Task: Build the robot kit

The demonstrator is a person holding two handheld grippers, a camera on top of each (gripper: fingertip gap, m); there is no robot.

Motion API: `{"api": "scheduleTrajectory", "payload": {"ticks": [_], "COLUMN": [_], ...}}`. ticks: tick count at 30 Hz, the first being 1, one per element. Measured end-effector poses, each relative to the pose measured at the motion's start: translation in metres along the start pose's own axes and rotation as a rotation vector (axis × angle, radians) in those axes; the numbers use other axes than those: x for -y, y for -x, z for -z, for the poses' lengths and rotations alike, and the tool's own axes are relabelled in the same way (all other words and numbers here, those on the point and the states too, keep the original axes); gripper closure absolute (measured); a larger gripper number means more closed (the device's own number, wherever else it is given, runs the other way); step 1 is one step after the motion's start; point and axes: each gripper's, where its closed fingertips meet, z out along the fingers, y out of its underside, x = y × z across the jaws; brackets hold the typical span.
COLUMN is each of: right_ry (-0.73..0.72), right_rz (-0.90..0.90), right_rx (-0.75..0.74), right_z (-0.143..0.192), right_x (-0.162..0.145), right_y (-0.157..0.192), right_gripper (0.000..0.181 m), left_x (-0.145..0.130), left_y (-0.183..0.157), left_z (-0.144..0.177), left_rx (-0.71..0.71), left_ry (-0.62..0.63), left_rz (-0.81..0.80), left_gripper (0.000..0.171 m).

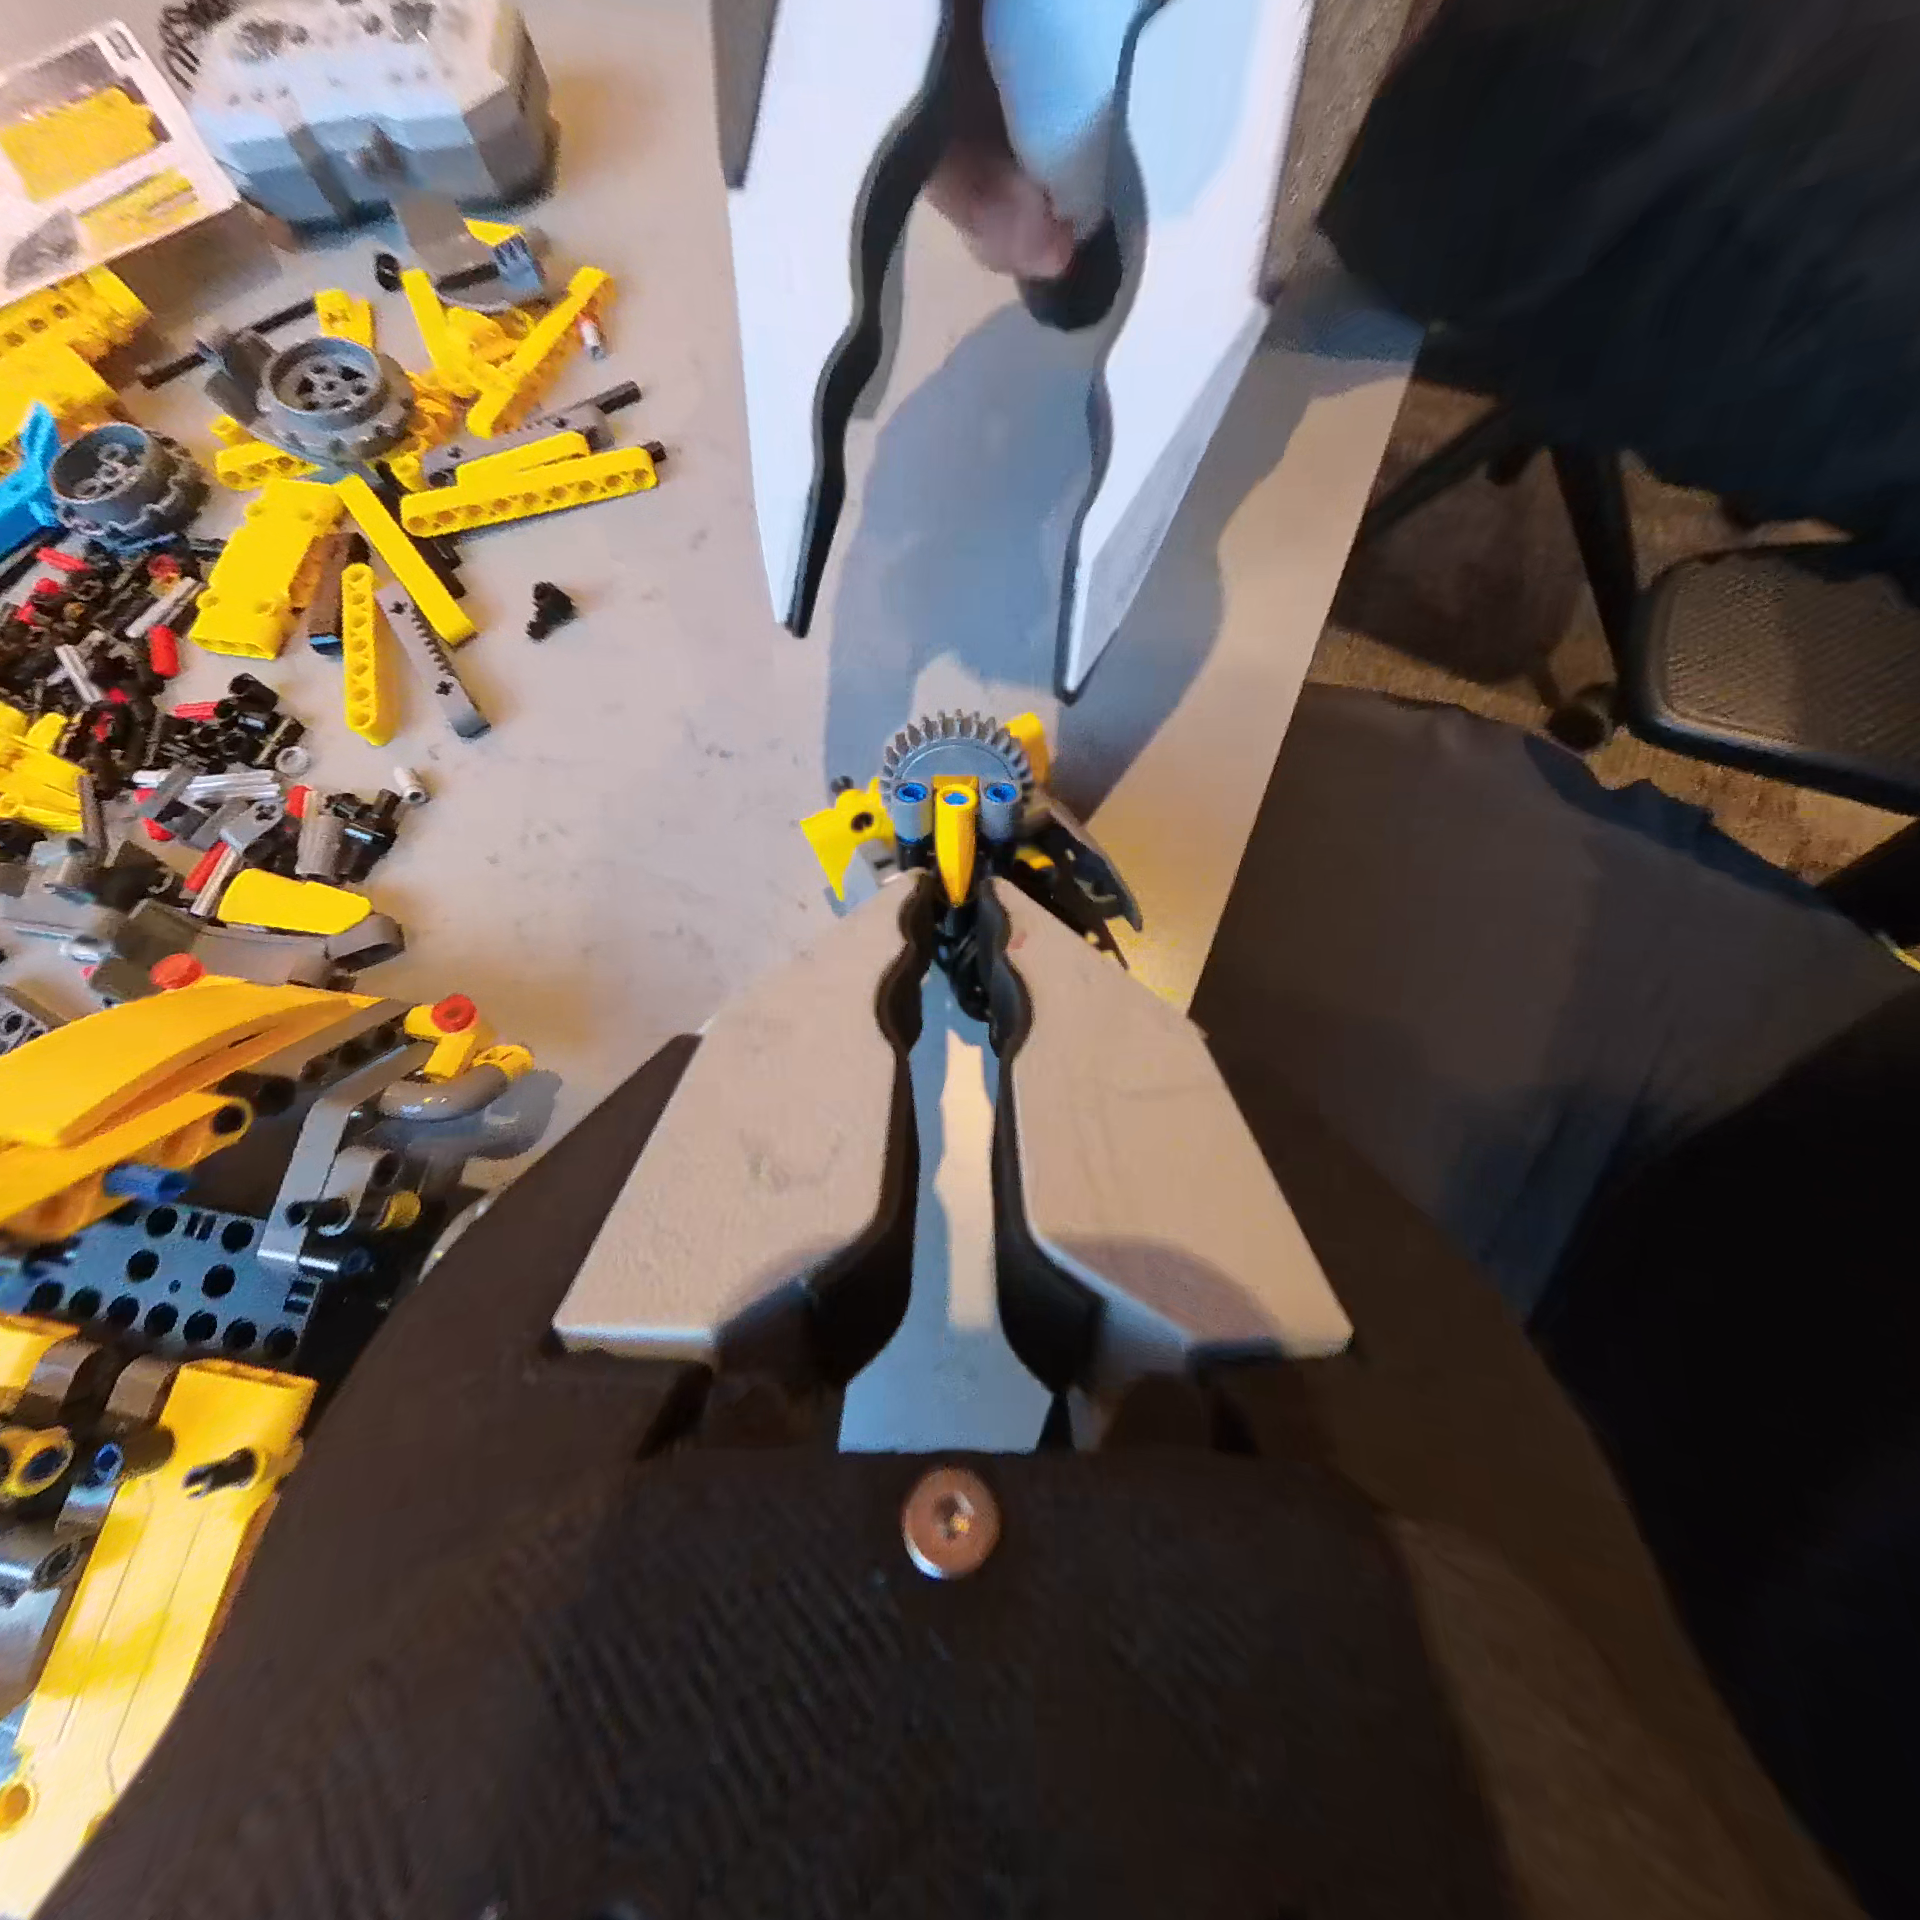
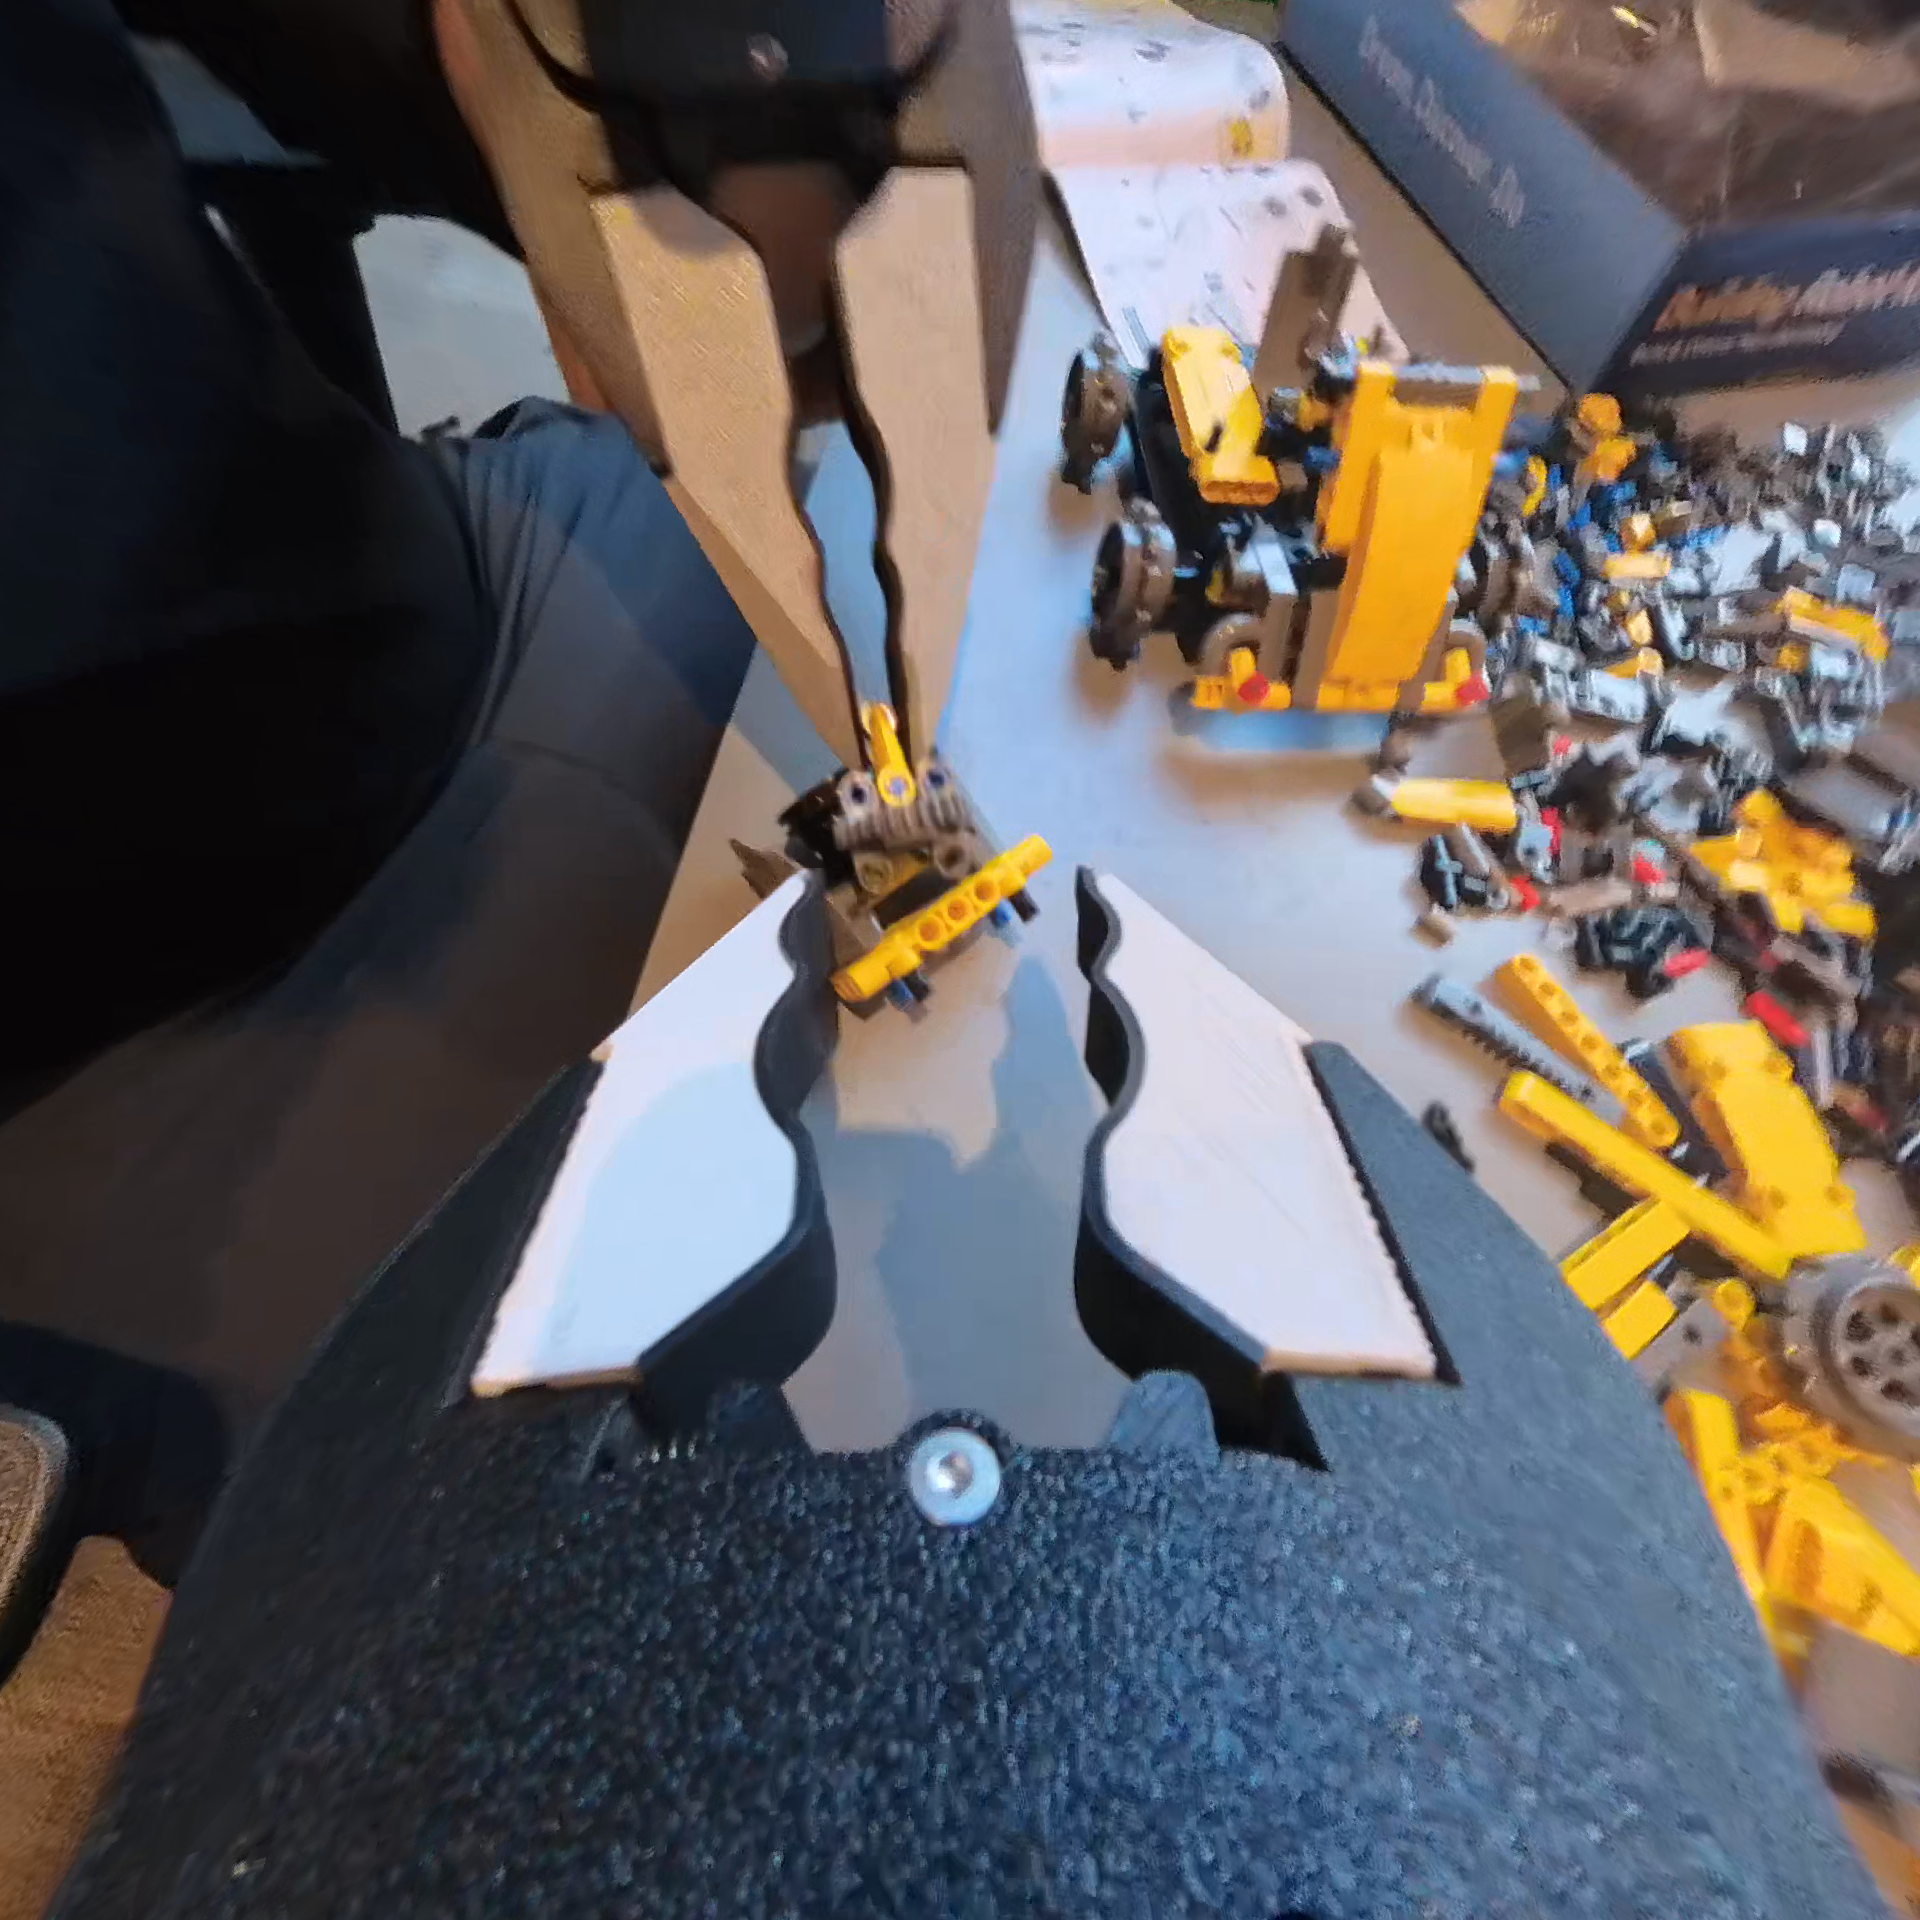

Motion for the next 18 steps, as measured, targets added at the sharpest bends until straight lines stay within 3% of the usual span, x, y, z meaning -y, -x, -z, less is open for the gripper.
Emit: {"api": "scheduleTrajectory", "payload": {"ticks": [8, 18], "right_ry": [0.219, 0.342], "right_rz": [0.148, 0.189], "right_rx": [0.067, 0.045], "right_z": [-0.014, -0.022], "right_x": [0.002, 0.002], "right_y": [0.014, 0.015], "right_gripper": [0.142, 0.155], "left_x": [0.007, 0.006], "left_y": [-0.007, -0.005], "left_z": [-0.004, -0.004], "left_rx": [0.005, 0.041], "left_ry": [0.017, 0.024], "left_rz": [-0.03, -0.048], "left_gripper": [0.166, 0.166]}}
